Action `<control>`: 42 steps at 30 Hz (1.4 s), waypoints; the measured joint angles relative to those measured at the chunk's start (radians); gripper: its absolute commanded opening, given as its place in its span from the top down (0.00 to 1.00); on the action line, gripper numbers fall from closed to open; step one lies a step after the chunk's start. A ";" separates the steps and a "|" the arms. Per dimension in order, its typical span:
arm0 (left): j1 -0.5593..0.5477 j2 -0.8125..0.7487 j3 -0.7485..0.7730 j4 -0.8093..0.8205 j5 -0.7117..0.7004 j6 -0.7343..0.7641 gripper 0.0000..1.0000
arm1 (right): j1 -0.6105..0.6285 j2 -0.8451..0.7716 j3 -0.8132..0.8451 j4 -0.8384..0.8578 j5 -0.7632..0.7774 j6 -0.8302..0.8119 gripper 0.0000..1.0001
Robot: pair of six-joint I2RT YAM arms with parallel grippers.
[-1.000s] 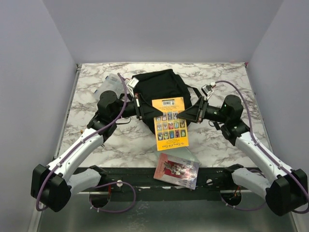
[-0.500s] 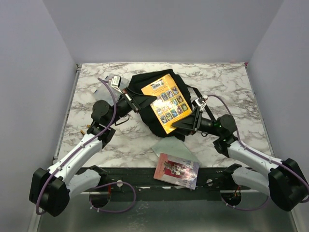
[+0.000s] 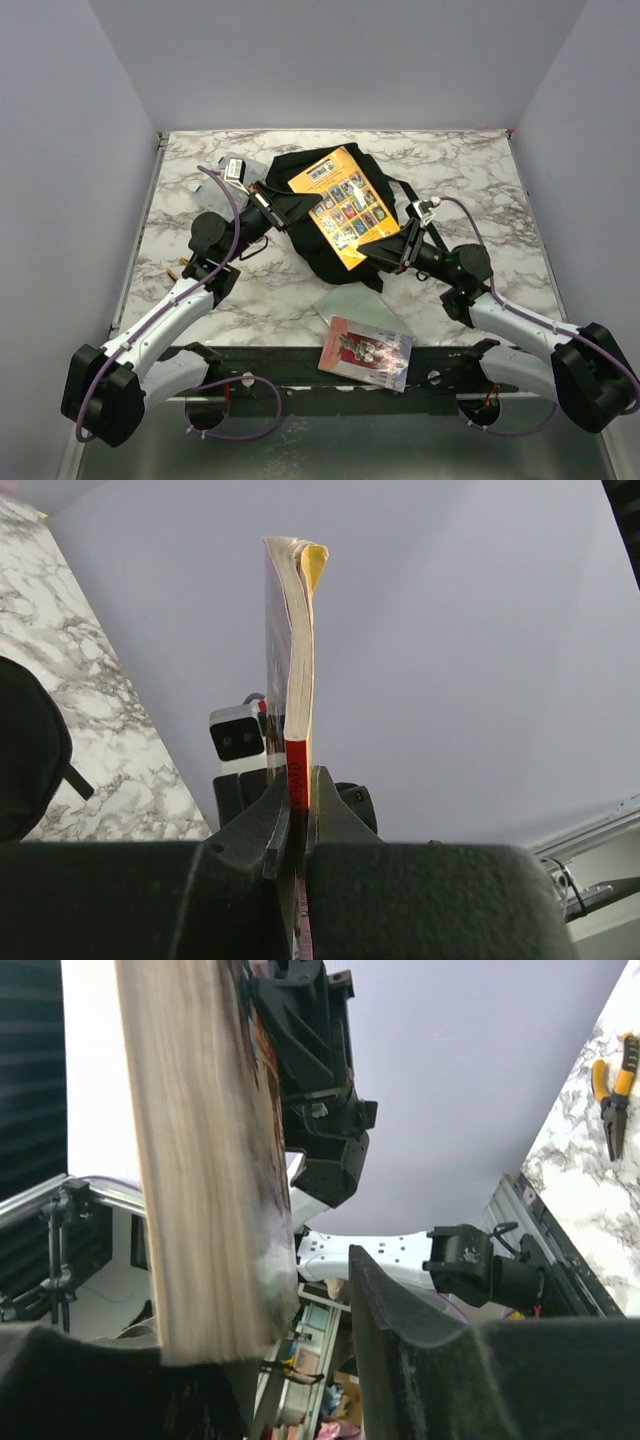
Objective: Pack the student bag
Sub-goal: Place the book in the student bag.
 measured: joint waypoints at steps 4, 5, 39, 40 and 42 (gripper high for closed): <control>0.000 0.010 0.000 0.008 0.002 -0.006 1.00 | 0.000 -0.002 0.027 -0.016 0.022 -0.019 0.99; 0.000 0.013 0.000 0.010 0.002 -0.007 0.98 | 0.000 -0.003 0.039 -0.019 0.021 -0.026 0.99; -0.285 0.823 0.899 -1.150 -0.240 1.101 0.06 | -0.276 -0.132 0.459 -1.672 0.647 -0.899 1.00; -0.286 0.838 0.913 -1.161 -0.244 1.106 0.10 | -0.277 -0.128 0.451 -1.661 0.610 -0.897 1.00; -0.286 0.873 0.945 -1.192 -0.258 1.125 0.26 | -0.281 -0.115 0.446 -1.632 0.538 -0.891 1.00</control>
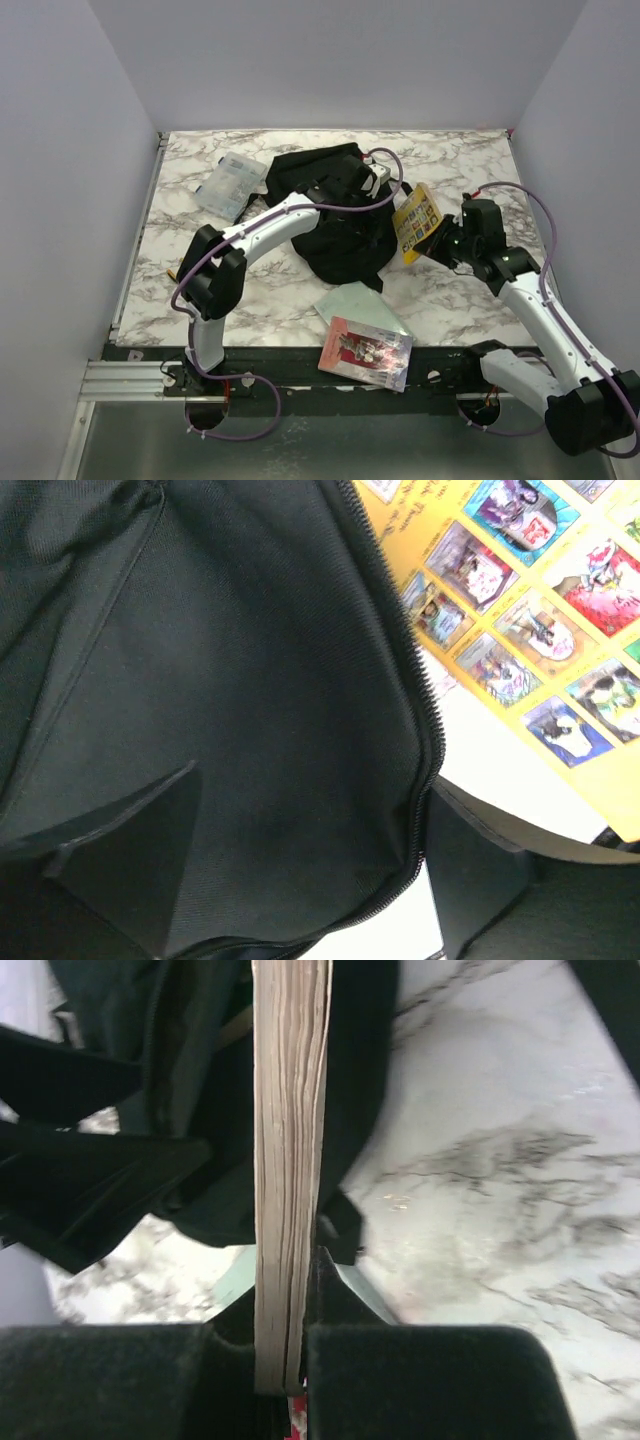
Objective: Pack the student bag
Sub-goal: Place the book in the student bag.
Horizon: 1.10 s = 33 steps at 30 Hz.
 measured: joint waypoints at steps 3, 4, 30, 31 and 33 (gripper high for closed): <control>0.000 0.037 0.048 -0.043 -0.008 0.022 0.54 | -0.005 0.016 -0.004 0.057 -0.087 0.011 1.00; 0.000 0.047 0.066 -0.058 -0.008 0.029 0.61 | -0.006 0.021 -0.006 0.074 -0.110 0.014 1.00; 0.015 -0.032 0.278 -0.197 -0.114 0.111 1.00 | -0.011 -0.081 -0.303 0.321 -0.552 0.334 1.00; 0.015 -0.032 0.278 -0.200 -0.101 0.111 1.00 | -0.011 -0.077 -0.324 0.361 -0.564 0.367 1.00; 0.015 -0.030 0.287 -0.210 -0.081 0.110 1.00 | -0.011 -0.058 -0.360 0.478 -0.586 0.449 1.00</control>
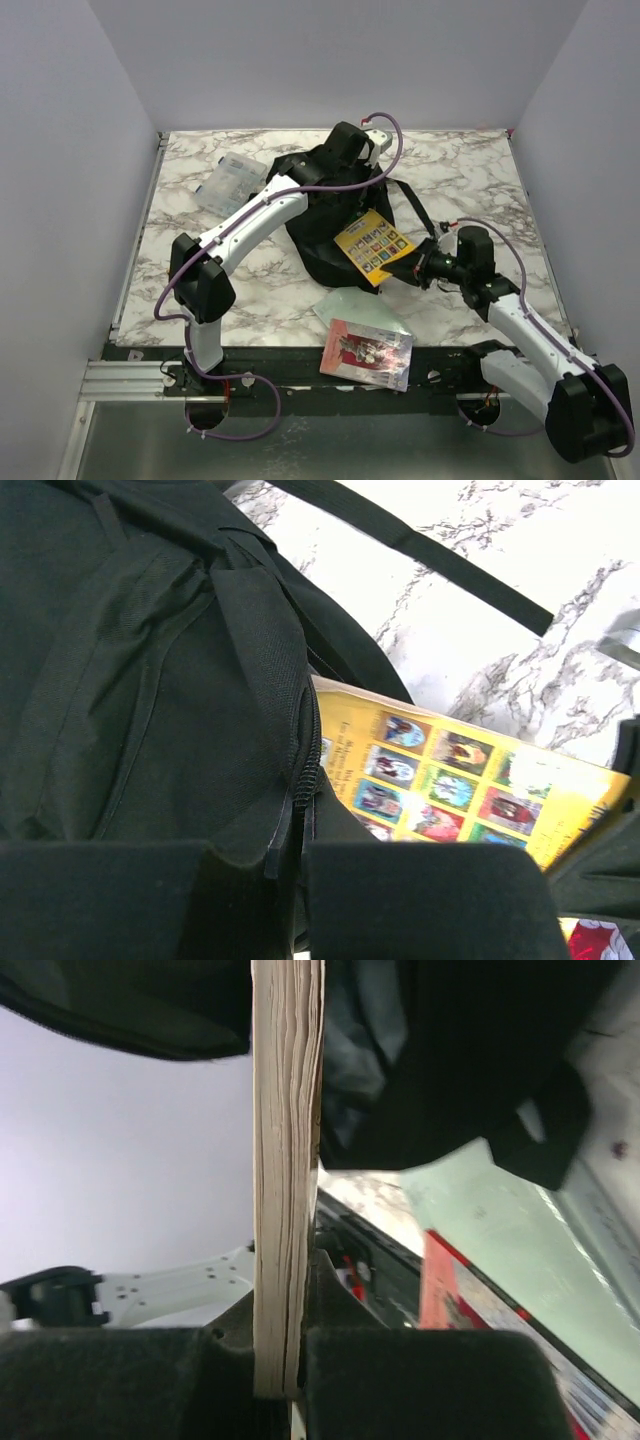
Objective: Pack the student bag
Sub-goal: Place the book in the student bag.
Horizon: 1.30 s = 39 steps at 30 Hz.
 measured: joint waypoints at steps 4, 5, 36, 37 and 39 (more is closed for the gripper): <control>0.003 0.000 0.011 -0.011 0.026 -0.002 1.00 | 0.006 0.109 -0.007 0.240 -0.022 0.126 1.00; 0.003 0.000 0.016 -0.017 0.032 -0.002 1.00 | 0.012 0.145 -0.004 0.290 -0.021 0.154 1.00; 0.004 -0.026 -0.019 -0.037 0.054 0.021 1.00 | 0.308 0.737 0.293 0.401 0.548 0.077 0.36; 0.004 -0.027 -0.019 -0.036 0.054 0.021 1.00 | 0.308 0.737 0.288 0.404 0.548 0.079 0.40; 0.005 -0.030 -0.019 -0.037 0.054 0.021 1.00 | 0.308 0.743 0.286 0.414 0.548 0.088 0.44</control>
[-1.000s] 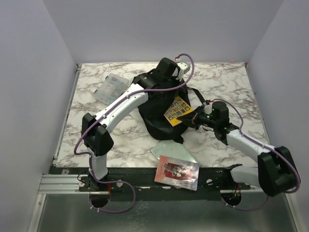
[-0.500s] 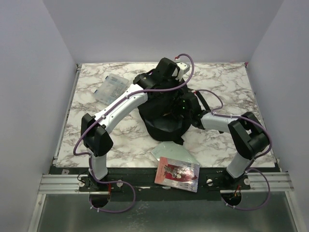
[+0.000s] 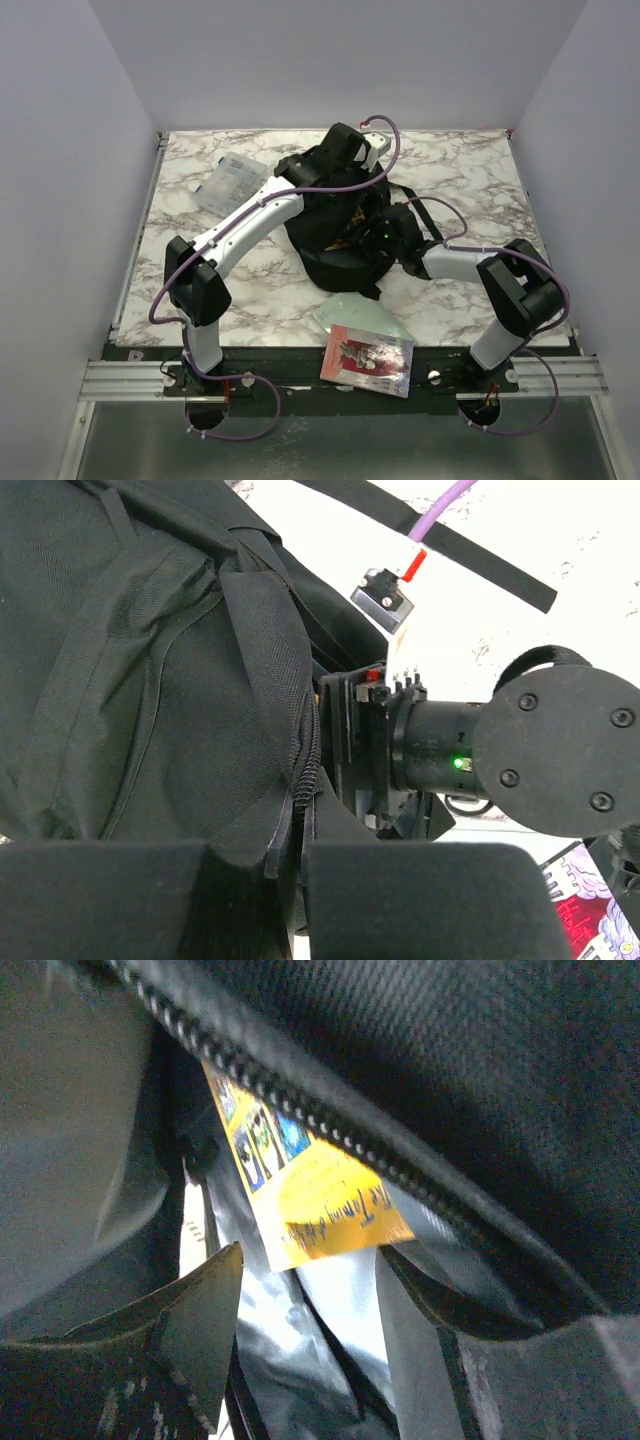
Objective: Pack the student bag
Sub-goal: Place the book in the student bag.
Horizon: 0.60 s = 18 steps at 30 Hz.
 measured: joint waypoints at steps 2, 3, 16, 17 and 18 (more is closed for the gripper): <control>0.000 -0.002 0.000 0.000 0.000 0.000 1.00 | 0.000 0.024 0.011 0.025 0.001 0.002 0.44; 0.000 -0.003 -0.002 0.001 0.000 0.000 1.00 | 0.000 0.047 0.025 0.035 0.001 0.001 0.44; 0.019 -0.037 -0.102 0.061 0.001 -0.021 1.00 | -0.007 0.121 0.136 0.024 -0.019 -0.130 0.21; 0.021 -0.037 -0.105 0.067 0.002 -0.026 1.00 | -0.007 0.085 0.122 -0.016 -0.022 -0.160 0.19; 0.025 -0.037 -0.108 0.070 0.005 -0.031 1.00 | -0.007 0.043 0.111 -0.061 -0.024 -0.189 0.16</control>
